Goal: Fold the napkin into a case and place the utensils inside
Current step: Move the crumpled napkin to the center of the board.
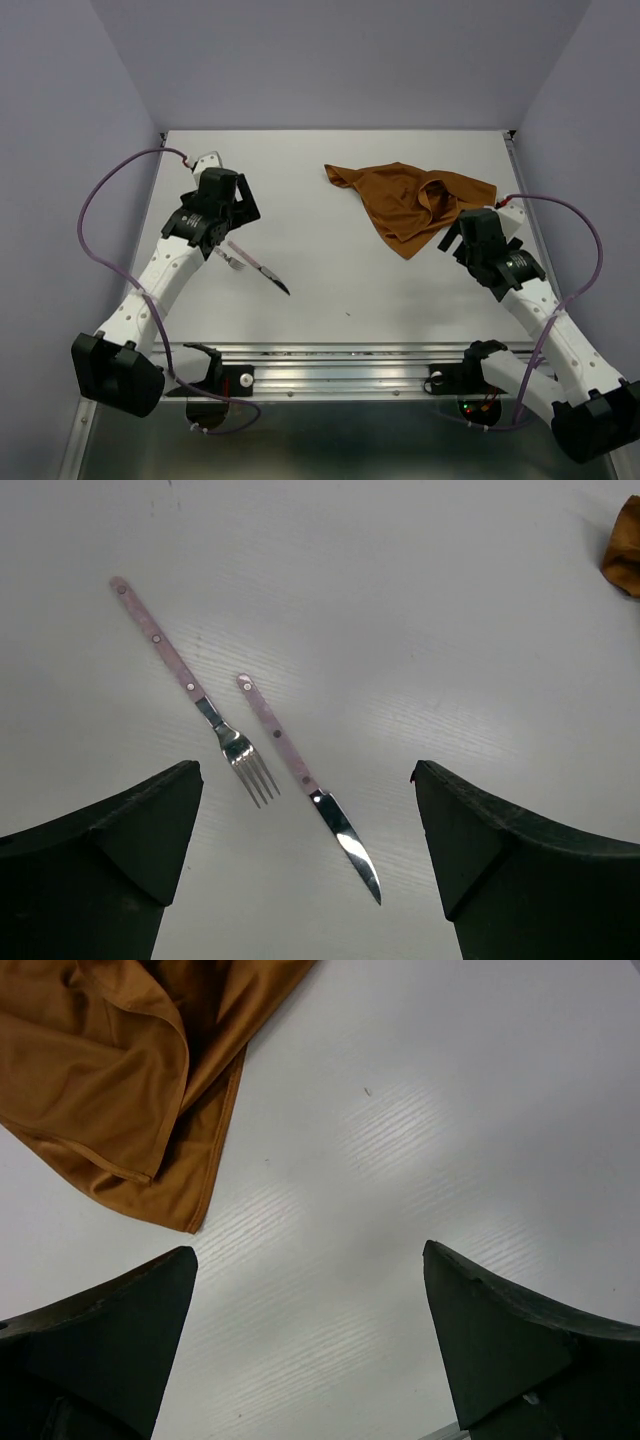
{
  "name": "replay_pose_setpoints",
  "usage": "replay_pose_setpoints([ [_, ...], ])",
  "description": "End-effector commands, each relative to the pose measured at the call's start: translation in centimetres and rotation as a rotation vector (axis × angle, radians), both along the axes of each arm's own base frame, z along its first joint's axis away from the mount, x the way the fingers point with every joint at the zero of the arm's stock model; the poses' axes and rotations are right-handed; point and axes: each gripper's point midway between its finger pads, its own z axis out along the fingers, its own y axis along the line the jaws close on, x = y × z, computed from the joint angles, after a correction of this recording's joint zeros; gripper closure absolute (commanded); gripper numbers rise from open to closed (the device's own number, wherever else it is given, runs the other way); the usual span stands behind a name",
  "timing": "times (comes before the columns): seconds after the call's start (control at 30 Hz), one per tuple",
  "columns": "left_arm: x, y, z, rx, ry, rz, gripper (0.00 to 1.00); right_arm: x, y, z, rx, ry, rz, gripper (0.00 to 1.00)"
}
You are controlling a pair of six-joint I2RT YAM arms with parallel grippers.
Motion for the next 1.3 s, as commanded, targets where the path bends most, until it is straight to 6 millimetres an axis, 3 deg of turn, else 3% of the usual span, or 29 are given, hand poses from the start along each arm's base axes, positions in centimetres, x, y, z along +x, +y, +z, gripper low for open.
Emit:
replay_pose_setpoints([
  [0.0, 0.5, 0.5, 0.6, 0.033, 0.031, 0.044, 0.01, 0.5, -0.3, 0.3, 0.009, -0.032, -0.032, 0.0],
  [0.17, 0.8, -0.1, -0.5, 0.021, 0.087, 0.035, 0.01, 0.7, -0.2, -0.2, 0.0, -0.011, -0.022, 0.0],
  [0.3, 1.1, -1.8, 0.9, -0.025, 0.035, -0.073, 0.01, 1.1, 3.0, -1.3, 0.064, 0.018, 0.179, 0.0],
  [0.4, 0.6, -4.8, 1.9, -0.11, -0.013, -0.258, 0.01, 1.7, 4.9, -1.5, 0.134, -0.001, 0.242, 0.0],
  [0.43, 0.3, -6.8, 2.7, -0.18, -0.038, -0.347, 0.01, 2.1, 5.3, -1.6, 0.154, -0.012, 0.248, 0.0],
  [0.5, -0.3, -7.4, 3.5, -0.217, -0.075, -0.372, 0.01, 2.5, 6.1, -2.5, 0.189, -0.002, 0.265, 0.0],
  [0.63, -0.6, -6.1, 4.4, -0.203, -0.143, -0.315, 0.02, 4.0, 6.8, -3.9, 0.225, -0.009, 0.234, 0.07],
  [0.83, -1.3, -5.2, 4.7, -0.19, -0.17, -0.282, 0.02, 6.8, 8.4, -5.3, 0.293, -0.036, 0.227, 0.47],
  [0.9, -1.4, -5.1, 4.5, -0.193, -0.162, -0.275, 0.02, 7.3, 9.0, -6.9, 0.319, -0.011, 0.216, 0.59],
  [1.1, -2.1, -5.9, 3.8, -0.196, -0.107, -0.337, 0.02, 9.4, 9.3, -8.2, 0.37, -0.051, 0.135, 0.58],
  [1.27, -2.5, -5.4, 3.5, -0.189, -0.11, -0.318, 0.02, 10.4, 9.1, -9.5, 0.356, -0.026, 0.098, 0.49],
])
